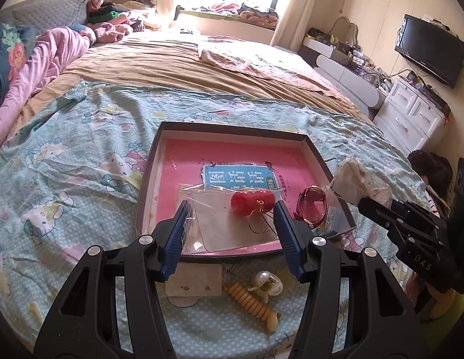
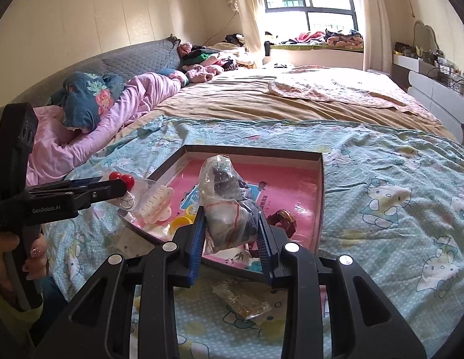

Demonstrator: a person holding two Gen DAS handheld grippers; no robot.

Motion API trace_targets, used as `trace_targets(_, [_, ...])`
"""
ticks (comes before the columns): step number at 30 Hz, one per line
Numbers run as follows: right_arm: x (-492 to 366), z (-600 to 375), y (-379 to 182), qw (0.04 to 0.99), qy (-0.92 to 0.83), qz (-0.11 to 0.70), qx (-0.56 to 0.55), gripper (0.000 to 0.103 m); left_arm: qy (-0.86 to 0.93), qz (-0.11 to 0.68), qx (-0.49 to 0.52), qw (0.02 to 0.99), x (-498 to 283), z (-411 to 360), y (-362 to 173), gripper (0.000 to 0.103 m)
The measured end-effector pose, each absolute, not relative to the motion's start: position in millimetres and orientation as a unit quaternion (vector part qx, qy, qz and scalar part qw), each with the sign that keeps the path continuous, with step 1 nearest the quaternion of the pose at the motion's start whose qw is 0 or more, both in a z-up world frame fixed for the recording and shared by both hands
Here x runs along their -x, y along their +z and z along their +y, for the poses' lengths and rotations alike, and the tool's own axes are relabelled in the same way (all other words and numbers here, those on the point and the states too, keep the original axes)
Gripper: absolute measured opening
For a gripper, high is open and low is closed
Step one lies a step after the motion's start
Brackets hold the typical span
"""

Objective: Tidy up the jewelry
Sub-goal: 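Carry the red earrings over the tray while the right gripper carries the white bag there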

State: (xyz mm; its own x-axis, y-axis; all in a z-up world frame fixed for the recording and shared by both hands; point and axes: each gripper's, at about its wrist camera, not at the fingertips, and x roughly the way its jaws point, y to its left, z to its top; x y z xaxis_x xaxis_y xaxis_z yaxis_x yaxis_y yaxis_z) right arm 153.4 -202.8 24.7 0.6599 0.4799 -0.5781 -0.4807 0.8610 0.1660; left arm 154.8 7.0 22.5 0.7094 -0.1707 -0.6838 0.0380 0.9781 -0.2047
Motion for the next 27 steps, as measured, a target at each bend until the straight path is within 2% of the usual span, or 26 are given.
trace_targets(27, [-196, -200, 2, 0.907, 0.245, 0.342, 0.008, 0.03, -0.066, 0.424, 0.076, 0.9, -200, -3, -29, 0.048])
